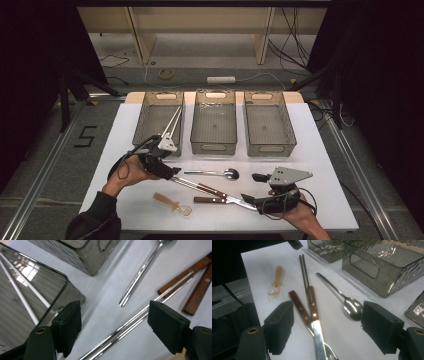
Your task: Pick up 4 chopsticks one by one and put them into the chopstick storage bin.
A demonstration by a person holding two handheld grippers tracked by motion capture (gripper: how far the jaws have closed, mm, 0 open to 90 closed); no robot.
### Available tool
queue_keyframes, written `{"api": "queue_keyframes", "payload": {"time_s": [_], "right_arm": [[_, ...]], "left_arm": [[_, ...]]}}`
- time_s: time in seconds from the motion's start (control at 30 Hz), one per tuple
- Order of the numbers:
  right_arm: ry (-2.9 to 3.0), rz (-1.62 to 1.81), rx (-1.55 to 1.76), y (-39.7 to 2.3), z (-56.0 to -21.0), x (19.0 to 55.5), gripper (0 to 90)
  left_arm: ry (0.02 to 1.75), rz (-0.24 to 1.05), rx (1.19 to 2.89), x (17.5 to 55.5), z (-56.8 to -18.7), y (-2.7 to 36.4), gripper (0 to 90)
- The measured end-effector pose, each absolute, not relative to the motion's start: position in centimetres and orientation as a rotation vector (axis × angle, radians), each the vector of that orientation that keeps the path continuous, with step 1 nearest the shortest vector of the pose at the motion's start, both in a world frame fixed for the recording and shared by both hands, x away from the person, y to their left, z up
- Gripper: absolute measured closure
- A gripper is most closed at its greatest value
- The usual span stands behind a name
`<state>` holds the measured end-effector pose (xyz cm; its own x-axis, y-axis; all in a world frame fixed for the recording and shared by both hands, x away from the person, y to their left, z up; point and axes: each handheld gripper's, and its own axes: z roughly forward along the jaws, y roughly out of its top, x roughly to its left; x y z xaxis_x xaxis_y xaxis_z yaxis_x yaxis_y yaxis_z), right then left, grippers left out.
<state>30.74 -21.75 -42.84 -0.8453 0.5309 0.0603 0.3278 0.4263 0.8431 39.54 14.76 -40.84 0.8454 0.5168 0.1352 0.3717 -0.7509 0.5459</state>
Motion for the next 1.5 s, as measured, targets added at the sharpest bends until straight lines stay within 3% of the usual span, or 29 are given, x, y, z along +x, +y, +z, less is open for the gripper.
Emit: {"api": "queue_keyframes", "payload": {"time_s": [0.97,1.5], "right_arm": [[2.470,1.387,0.753,-21.6,-42.9,30.8,27.4],[2.479,1.378,0.753,-21.5,-43.0,30.8,27.5]], "left_arm": [[0.507,0.246,2.706,40.3,-44.5,12.8,27.0],[0.401,0.212,2.779,40.5,-45.5,11.7,37.7]]}}
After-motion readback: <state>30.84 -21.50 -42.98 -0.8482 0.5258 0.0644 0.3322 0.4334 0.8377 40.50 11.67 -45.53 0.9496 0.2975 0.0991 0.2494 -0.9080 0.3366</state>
